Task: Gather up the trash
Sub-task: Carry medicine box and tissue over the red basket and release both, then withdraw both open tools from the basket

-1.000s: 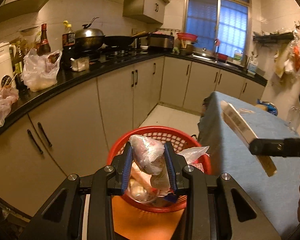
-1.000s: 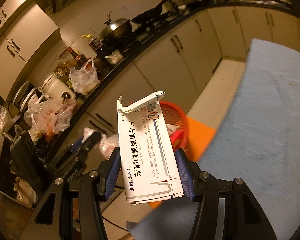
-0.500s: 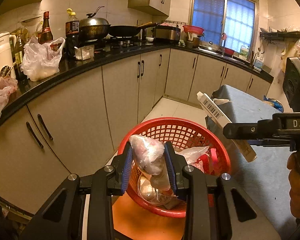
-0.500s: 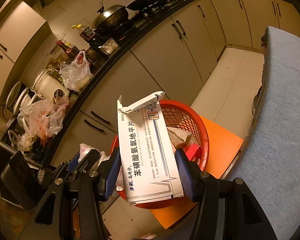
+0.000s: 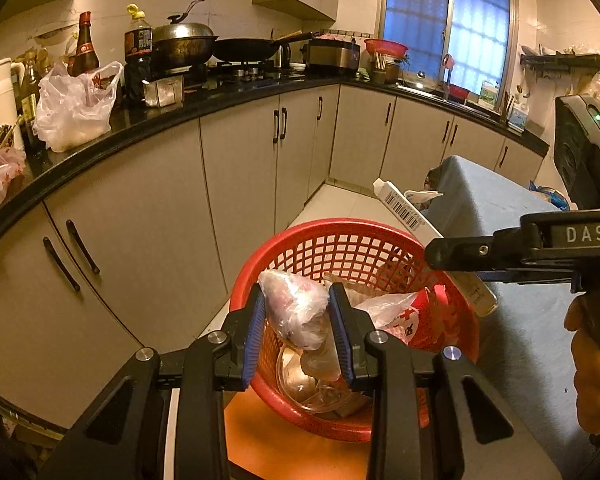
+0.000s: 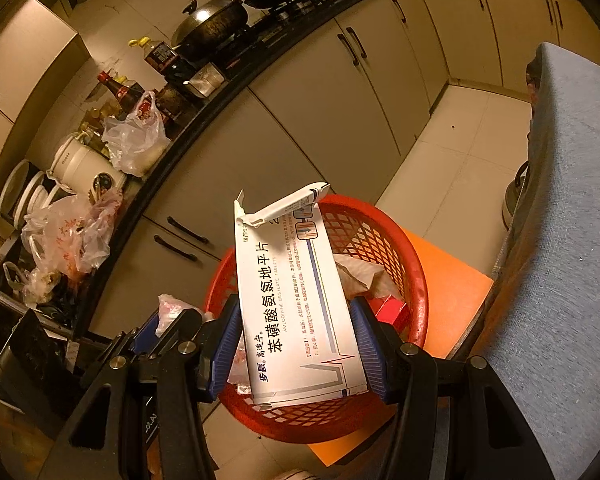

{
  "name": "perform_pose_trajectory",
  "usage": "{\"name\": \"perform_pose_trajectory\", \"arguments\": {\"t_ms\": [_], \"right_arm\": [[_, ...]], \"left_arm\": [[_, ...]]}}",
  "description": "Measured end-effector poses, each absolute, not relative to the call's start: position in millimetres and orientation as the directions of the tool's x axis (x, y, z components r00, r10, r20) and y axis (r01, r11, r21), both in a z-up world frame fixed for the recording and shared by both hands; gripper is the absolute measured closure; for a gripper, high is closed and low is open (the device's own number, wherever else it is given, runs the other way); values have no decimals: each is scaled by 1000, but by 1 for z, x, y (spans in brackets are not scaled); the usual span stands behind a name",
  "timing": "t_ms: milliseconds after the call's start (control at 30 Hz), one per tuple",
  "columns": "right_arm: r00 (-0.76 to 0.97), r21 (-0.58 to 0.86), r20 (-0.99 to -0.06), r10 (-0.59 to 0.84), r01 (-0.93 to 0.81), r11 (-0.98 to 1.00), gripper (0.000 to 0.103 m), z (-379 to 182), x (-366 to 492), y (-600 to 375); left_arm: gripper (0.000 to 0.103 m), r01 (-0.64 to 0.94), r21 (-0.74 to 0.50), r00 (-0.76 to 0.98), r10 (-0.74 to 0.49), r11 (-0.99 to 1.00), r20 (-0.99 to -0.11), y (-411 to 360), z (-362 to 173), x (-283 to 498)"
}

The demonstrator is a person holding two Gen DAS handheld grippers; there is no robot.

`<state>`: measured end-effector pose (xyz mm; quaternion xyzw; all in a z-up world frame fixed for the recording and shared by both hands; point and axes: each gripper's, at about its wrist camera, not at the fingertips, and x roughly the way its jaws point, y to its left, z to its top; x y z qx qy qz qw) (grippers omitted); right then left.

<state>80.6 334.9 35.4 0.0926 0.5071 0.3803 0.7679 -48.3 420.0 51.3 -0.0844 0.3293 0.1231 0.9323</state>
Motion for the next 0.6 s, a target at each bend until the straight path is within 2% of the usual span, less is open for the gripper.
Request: {"name": "perform_pose_trajectory", "arguments": {"t_ms": [267,367,433,600], "right_arm": [[183,530,-730,658,-457,715,41,23,88,335],[183,537,-725,664,-453,712,38,25,88,330],[191,540,-718,670,-455,708,38,30,86,326],[227,543,-693,685,-462,702,37,48,78,311]], "left_arm": [[69,-278,-77,755,169,958,-634,417,47,-46],[60,-281,-76,760,173,957,-627,417,49,-47],[49,-287,-77,766,181,955,-617,417,52,-49],[41,-291,-70,781,195,954,-593,409,62,-57]]}}
